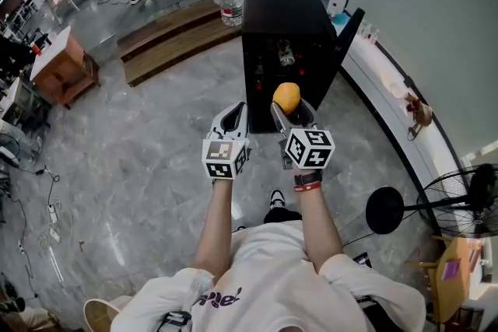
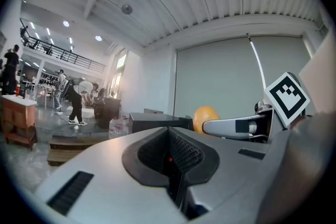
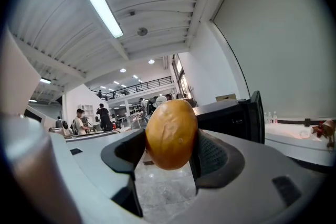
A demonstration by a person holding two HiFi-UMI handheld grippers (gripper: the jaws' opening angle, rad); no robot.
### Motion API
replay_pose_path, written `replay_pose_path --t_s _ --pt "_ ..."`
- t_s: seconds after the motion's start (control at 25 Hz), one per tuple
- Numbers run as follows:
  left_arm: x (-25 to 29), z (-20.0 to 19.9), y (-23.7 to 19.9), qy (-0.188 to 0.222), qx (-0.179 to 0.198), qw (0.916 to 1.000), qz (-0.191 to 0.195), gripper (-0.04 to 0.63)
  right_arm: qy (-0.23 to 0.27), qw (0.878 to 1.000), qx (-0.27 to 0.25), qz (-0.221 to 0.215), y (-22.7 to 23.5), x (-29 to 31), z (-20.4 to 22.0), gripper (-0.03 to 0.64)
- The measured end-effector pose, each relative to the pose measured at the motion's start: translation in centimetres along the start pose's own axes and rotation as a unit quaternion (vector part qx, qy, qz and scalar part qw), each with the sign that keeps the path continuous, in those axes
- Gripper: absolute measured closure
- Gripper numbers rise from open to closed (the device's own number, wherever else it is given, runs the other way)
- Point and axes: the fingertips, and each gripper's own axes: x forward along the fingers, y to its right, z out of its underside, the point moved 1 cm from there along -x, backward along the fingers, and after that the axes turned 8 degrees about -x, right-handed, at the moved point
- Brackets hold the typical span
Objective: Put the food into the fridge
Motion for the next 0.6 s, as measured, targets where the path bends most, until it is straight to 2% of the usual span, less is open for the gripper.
replay_pose_path --t_s 0.2,0.44,0.6 --pt "5.7 -0.1 -0.8 0.007 0.003 0.9998 -0.020 0.577 -0.017 0.999 0.007 -0.029 3.8 4.6 0.0 0.298" --pt "11.6 0.2 -0.2 0.016 0.006 0.9993 -0.032 0.577 -0.010 0.999 0.003 -0.033 9.5 8.3 -0.9 0.298" --pt "14.1 1.3 -0.2 0.013 0.013 0.9991 -0.039 0.577 -0.015 0.999 0.008 -0.034 11.7 10.3 0.0 0.299"
